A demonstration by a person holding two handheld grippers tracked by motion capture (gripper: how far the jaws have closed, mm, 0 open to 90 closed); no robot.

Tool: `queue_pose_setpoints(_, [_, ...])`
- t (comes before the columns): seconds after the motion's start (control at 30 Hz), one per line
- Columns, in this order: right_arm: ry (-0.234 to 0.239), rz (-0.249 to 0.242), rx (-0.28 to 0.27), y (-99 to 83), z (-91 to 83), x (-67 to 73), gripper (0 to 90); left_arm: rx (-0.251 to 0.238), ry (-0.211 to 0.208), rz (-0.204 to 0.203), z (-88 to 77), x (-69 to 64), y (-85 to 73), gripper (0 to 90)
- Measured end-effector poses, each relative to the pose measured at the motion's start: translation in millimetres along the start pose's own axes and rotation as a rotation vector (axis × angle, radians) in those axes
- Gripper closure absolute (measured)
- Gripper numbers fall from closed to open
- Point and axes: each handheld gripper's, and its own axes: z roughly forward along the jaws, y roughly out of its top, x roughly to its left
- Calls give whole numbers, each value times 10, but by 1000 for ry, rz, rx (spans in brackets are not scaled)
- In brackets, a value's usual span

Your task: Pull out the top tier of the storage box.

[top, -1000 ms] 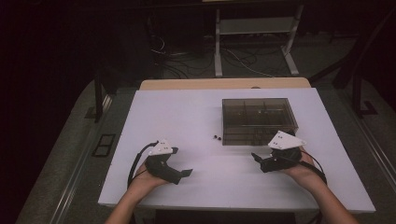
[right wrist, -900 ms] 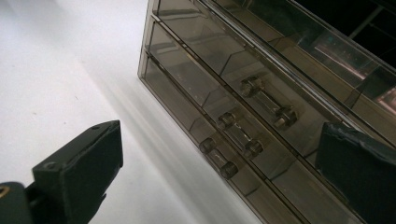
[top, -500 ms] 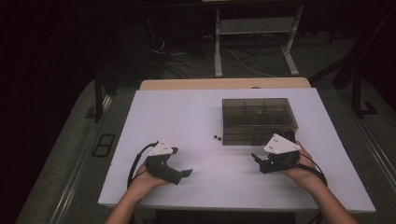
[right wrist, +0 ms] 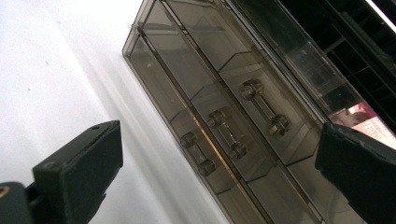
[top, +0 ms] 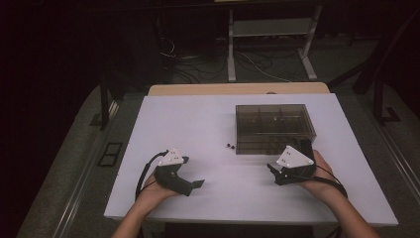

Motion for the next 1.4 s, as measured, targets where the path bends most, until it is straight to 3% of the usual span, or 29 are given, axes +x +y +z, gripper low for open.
queue_pose_setpoints(0.4, [-46,-75,19,1,15,37,4,-2,-1,3,-6,1,1,0])
queue_pose_setpoints(0.43, [-62,-112,26,-2,14,32,4,0,1,2,-5,3,-1,0])
queue_pose_setpoints(0.77, [-90,-161,32,-9,18,59,4,3,4,3,3,-1,-5,0])
queue_pose_setpoints(1.4, [-180,-308,66,-16,30,109,4,6,6,5,-6,1,-5,0])
